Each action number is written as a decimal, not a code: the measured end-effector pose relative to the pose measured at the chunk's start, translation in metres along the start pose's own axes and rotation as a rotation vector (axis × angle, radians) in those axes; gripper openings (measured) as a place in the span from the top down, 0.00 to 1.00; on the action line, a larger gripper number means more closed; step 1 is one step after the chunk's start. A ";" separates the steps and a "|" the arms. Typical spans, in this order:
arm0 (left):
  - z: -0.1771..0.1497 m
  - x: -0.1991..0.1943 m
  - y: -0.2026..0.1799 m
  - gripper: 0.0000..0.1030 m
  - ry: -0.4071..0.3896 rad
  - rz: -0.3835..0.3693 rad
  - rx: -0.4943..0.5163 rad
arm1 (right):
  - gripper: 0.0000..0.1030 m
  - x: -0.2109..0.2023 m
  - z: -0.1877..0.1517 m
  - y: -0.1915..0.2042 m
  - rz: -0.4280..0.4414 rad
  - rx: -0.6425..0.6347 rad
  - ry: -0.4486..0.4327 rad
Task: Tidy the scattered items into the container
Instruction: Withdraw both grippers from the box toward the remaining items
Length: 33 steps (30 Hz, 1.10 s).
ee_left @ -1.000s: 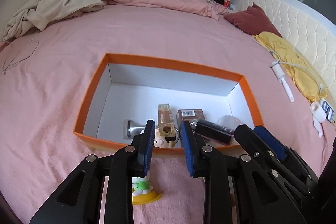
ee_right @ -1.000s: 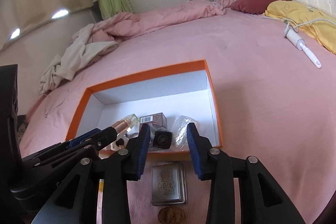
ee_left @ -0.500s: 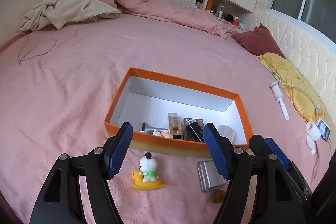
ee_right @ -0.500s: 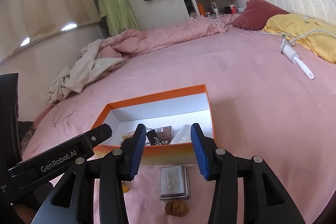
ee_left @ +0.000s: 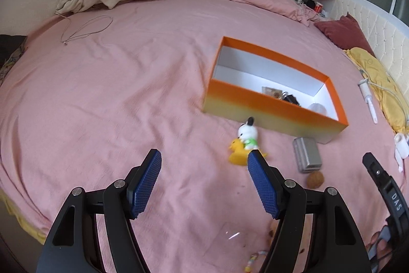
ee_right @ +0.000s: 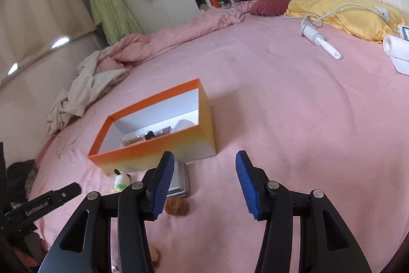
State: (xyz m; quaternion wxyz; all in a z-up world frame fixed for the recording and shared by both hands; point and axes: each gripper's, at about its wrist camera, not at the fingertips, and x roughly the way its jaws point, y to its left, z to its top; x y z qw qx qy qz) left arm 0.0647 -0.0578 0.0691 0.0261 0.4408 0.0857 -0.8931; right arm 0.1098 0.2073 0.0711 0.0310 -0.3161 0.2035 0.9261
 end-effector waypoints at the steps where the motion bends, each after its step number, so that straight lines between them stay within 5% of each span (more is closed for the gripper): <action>1: -0.005 0.003 0.005 0.32 0.007 -0.009 -0.016 | 0.52 0.002 -0.002 -0.002 -0.011 -0.002 0.018; 5: -0.020 0.025 0.020 0.32 0.068 -0.052 -0.096 | 0.51 0.007 -0.015 -0.013 -0.033 0.024 0.061; 7: -0.029 0.040 0.023 0.31 0.099 -0.071 -0.116 | 0.37 0.018 -0.025 -0.017 -0.065 0.028 0.111; 9: -0.039 0.041 0.016 0.14 0.030 -0.088 -0.070 | 0.31 0.034 -0.039 -0.021 -0.085 0.012 0.178; 11: -0.046 0.045 0.004 0.03 -0.004 -0.064 0.002 | 0.26 0.035 -0.050 -0.016 -0.091 -0.060 0.137; 14: -0.050 0.054 -0.026 0.00 0.019 0.062 0.151 | 0.13 0.042 -0.053 -0.002 -0.129 -0.154 0.156; 16: -0.047 0.056 -0.027 0.00 0.034 0.055 0.142 | 0.01 0.052 -0.055 0.010 -0.153 -0.239 0.200; 33: -0.053 0.050 -0.020 0.00 0.003 0.033 0.123 | 0.00 0.050 -0.058 0.012 -0.162 -0.227 0.212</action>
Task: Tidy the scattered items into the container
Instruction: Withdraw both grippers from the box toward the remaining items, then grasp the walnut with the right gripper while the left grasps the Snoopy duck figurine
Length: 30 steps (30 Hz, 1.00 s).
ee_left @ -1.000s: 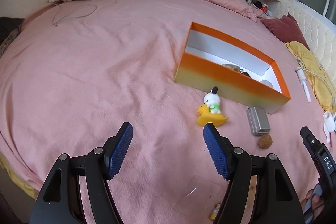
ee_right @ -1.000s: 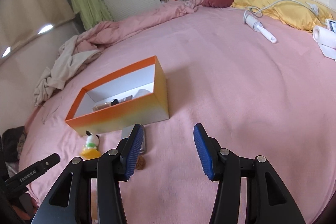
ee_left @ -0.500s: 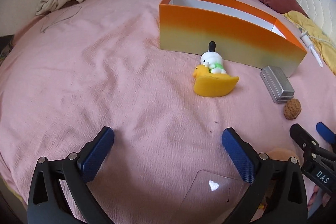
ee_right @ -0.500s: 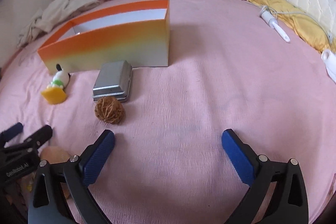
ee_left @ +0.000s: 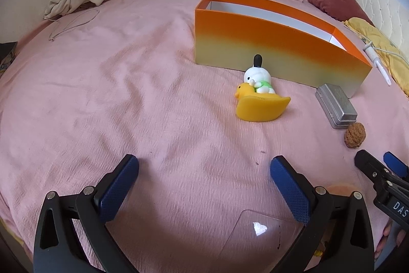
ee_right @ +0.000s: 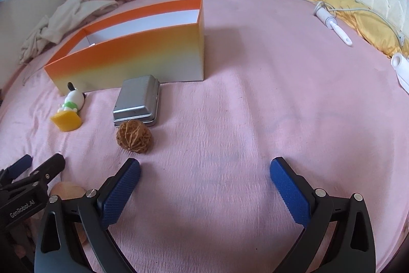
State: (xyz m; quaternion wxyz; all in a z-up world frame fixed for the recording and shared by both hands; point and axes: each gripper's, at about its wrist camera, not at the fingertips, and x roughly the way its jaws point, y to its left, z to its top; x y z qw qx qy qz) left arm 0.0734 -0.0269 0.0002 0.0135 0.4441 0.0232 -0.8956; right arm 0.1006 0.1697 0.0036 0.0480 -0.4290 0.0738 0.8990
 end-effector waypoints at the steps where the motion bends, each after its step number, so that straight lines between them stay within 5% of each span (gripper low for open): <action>1: 0.000 0.000 0.000 0.00 -0.001 0.003 0.001 | 0.02 -0.001 -0.001 -0.001 0.005 0.010 -0.009; 6: 0.000 0.001 0.000 0.00 -0.003 0.008 -0.001 | 0.20 -0.007 0.000 0.009 0.018 -0.020 -0.038; 12: 0.001 0.003 0.003 0.00 -0.004 0.024 -0.020 | 0.20 -0.009 0.008 0.043 0.143 -0.102 -0.040; 14: 0.002 0.004 0.002 0.00 -0.002 0.026 -0.018 | 0.32 -0.007 0.011 0.053 0.170 -0.119 -0.029; 16: 0.002 0.004 0.002 0.00 -0.002 0.029 -0.014 | 0.54 0.003 0.016 0.056 0.167 -0.107 0.008; 21: 0.003 0.005 0.003 0.00 -0.002 0.028 -0.014 | 0.74 0.012 0.022 0.052 0.143 -0.094 0.017; 26: 0.004 0.005 0.004 0.00 -0.001 0.029 -0.012 | 0.74 0.006 0.016 0.027 0.251 0.036 -0.018; 30: 0.005 0.005 0.006 0.00 0.001 0.023 -0.012 | 0.74 -0.002 0.013 0.021 0.230 0.055 -0.039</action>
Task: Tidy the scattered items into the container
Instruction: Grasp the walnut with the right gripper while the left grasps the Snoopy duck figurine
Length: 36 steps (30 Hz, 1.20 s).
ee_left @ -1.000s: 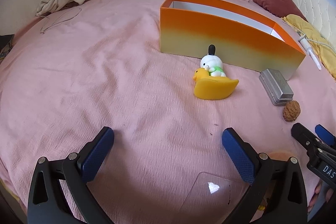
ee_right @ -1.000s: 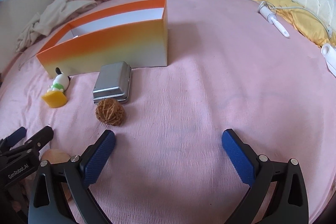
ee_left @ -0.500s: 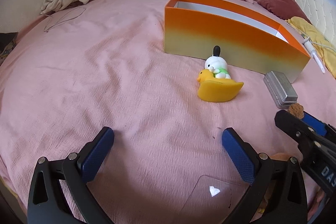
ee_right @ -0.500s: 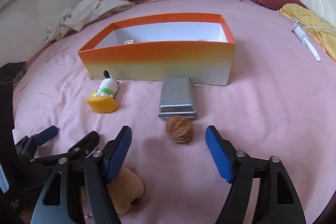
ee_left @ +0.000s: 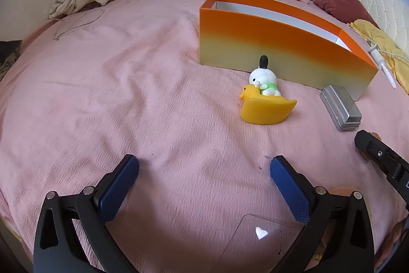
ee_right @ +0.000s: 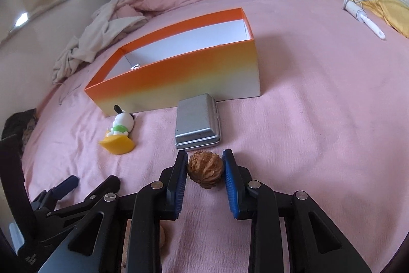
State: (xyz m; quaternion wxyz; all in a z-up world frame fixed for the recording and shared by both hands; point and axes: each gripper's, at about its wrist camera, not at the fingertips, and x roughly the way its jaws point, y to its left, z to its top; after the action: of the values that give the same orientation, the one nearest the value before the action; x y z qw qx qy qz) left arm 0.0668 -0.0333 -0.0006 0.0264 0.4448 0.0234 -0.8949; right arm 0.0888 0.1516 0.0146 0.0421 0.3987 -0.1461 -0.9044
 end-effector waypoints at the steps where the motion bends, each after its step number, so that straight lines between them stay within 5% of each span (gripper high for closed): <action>1: 0.001 0.000 0.000 0.00 0.002 -0.003 0.001 | 0.74 -0.003 -0.001 0.001 -0.016 -0.006 -0.008; 5: 0.006 -0.003 -0.002 0.00 0.025 -0.021 0.022 | 0.74 -0.003 -0.003 -0.003 -0.095 -0.031 -0.008; 12: 0.042 -0.017 -0.022 0.00 -0.029 -0.098 0.076 | 0.74 -0.002 -0.003 -0.017 -0.046 0.037 -0.012; 18: 0.065 0.007 -0.039 0.00 -0.009 -0.061 0.133 | 0.73 -0.003 -0.003 -0.023 -0.016 0.073 -0.016; 21: 0.064 0.031 -0.039 0.00 0.066 -0.089 0.115 | 0.73 -0.002 -0.002 -0.025 -0.006 0.089 -0.018; 30: 0.058 0.038 -0.038 0.01 0.047 -0.079 0.120 | 0.74 -0.001 -0.002 -0.023 -0.017 0.084 -0.017; 31: 0.058 0.037 -0.038 0.03 0.042 -0.074 0.120 | 0.74 -0.001 -0.002 -0.023 -0.019 0.083 -0.017; 32: 0.058 0.035 -0.037 0.16 0.033 -0.076 0.117 | 0.74 -0.001 -0.002 -0.023 -0.020 0.082 -0.017; 33: 0.057 0.031 -0.035 0.43 0.019 -0.090 0.110 | 0.74 -0.001 -0.002 -0.024 -0.020 0.081 -0.017; 34: 0.057 0.028 -0.033 0.52 0.009 -0.102 0.101 | 0.74 -0.001 -0.002 -0.024 -0.020 0.081 -0.017; 36: 0.056 0.027 -0.029 0.51 0.013 -0.134 0.083 | 0.74 -0.001 -0.003 -0.024 -0.020 0.081 -0.018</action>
State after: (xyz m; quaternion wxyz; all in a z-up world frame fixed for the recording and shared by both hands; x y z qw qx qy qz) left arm 0.0039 -0.0087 0.0124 -0.0518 0.4489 0.0162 -0.8919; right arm 0.0924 0.1736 0.0064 0.0155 0.3935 -0.1791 -0.9016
